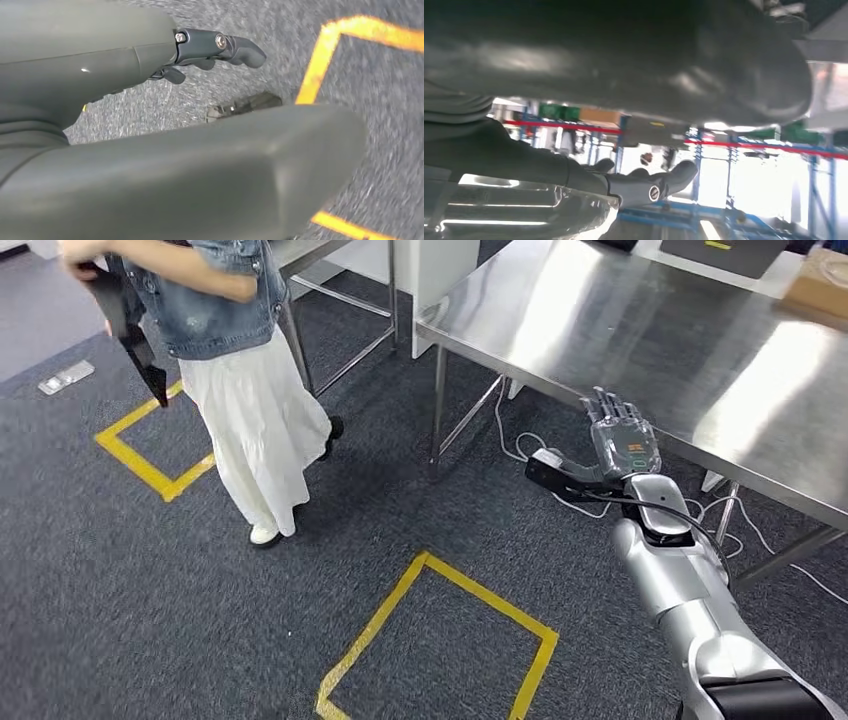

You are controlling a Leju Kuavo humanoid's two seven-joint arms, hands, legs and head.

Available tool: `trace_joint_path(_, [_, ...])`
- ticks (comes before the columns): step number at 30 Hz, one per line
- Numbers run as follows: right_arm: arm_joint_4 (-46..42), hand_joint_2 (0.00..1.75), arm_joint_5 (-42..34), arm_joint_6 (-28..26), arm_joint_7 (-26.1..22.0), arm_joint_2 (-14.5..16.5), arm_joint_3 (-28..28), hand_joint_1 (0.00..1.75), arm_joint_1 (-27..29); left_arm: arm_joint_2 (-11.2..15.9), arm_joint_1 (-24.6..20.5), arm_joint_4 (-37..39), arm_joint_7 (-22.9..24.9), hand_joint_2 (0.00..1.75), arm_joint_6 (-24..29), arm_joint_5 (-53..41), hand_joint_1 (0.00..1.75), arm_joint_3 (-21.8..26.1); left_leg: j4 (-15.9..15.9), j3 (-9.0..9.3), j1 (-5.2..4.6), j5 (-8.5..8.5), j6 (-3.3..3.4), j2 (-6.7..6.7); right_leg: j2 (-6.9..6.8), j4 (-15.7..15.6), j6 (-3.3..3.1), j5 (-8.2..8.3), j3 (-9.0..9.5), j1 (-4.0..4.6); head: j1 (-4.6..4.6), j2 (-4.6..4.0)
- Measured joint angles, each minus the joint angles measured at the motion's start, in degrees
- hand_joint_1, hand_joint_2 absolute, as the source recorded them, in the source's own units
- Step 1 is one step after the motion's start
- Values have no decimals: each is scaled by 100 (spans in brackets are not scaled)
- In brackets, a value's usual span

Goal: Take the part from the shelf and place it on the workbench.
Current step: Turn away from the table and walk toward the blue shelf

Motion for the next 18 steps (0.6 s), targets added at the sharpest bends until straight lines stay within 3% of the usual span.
trace_joint_path(2, [20, 0, -43, -28, -40, 11, 1, 0, -13, 27, 6, -8, -1, 0, -112, 54, 0, 8, -9, -24, -82, 17, 192, -128, -81, -67, 108, 0, 56, -19, 22, 0])
trace_joint_path(3, [37, 0, -63, -36, -57, 16, 2, 0, -14, 41, 13, -9, -7, 0, -165, 72, 0, 12, -22, -32, -93, 38, 258, -177, -53, -44, 129, -35, 53, -42, 22, 0])
trace_joint_path(4, [58, 0, -78, -45, -73, 14, 3, 0, -13, 55, 18, -10, -12, 0, -198, 91, 0, 16, -33, -42, -93, 68, 313, -224, 27, 99, 118, -134, -2, -55, 26, 1])
trace_joint_path(6, [127, 0, -101, -70, -92, -6, 2, 0, -9, 69, 23, -11, -27, 0, -217, 128, 0, 25, -43, -59, -111, 98, 373, -317, 275, 816, 28, -517, -325, -45, 46, 1])
trace_joint_path(8, [230, 0, -114, -108, -94, -43, 3, 0, 9, 75, 33, -11, -43, 0, -206, 172, 0, 43, -44, -68, -170, 106, 404, -440, 409, 1655, -41, -835, -734, 33, 55, 0])
trace_joint_path(9, [282, 0, -126, -130, -93, -68, 3, 0, 26, 77, 42, -11, -49, 0, -201, 198, 0, 54, -44, -66, -207, 107, 416, -504, 437, 1832, -58, -865, -838, 86, 57, 0])
trace_joint_path(10, [327, 0, -146, -161, -92, -96, 0, 0, 45, 80, 50, -11, -57, 0, -195, 220, 0, 64, -43, -62, -249, 109, 426, -574, 462, 1768, -77, -795, -831, 151, 58, 0])
trace_joint_path(11, [365, 0, -179, -199, -92, -129, -8, 0, 61, 83, 57, -11, -66, 0, -185, 238, 0, 74, -43, -54, -288, 110, 434, -640, 497, 1477, -110, -644, -723, 218, 56, 0])
trace_joint_path(13, [440, 0, -260, -318, -93, -213, -54, 0, 78, 78, 67, -8, -89, 0, -163, 277, 0, 96, -41, -55, -337, 117, 452, -767, 671, 648, -253, -265, -388, 371, 53, 0])
trace_joint_path(15, [517, 0, -340, -424, -114, -306, -121, 0, 96, 69, 86, -4, -105, 0, -149, 313, 0, 109, -35, -72, -365, 125, 462, -881, 802, 182, -407, -34, -198, 465, 61, 0])
trace_joint_path(17, [603, 0, -439, -480, -172, -348, -179, 0, 146, 79, 135, -4, -111, 0, -135, 345, 0, 125, -36, -79, -386, 129, 457, -974, 755, 98, -476, 30, -149, 450, 67, 0])
trace_joint_path(18, [640, 0, -490, -493, -202, -345, -206, 0, 185, 93, 168, -5, -114, 0, -122, 361, 0, 139, -7, -89, -396, 101, 449, -946, 707, 55, -492, 50, -117, 414, 64, 0])
